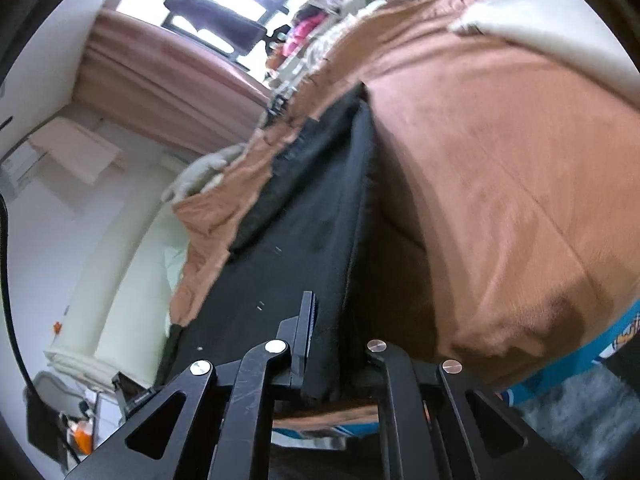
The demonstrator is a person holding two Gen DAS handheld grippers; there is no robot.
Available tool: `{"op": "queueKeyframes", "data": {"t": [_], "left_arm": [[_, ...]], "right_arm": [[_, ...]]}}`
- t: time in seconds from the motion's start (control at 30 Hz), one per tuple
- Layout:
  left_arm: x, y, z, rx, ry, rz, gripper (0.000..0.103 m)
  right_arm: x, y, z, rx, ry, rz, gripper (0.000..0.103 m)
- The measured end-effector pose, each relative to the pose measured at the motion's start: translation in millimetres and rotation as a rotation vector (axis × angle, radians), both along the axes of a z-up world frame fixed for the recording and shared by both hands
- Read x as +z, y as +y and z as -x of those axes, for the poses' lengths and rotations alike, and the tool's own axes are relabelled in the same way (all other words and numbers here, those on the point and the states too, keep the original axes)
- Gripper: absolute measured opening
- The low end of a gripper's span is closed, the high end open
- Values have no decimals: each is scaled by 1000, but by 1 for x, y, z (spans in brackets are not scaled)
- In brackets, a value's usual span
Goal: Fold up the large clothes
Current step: 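Close both grippers on the shirt hem end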
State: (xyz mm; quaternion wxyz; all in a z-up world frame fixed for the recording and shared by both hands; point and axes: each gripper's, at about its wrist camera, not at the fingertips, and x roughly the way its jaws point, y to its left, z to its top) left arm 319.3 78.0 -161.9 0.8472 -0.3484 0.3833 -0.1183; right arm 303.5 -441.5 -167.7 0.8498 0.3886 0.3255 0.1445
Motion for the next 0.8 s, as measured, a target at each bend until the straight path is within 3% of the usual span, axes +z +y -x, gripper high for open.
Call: {"op": "queueKeyframes", "data": {"t": [0.43,0.8], "left_arm": [[105,11,90,34,-218,46,11],[134,19,147,58,-305,80,11]], "right_arm": [[86,3,72,42,-188,-60,10],[118,8,121,76,-261,-52,10]]}}
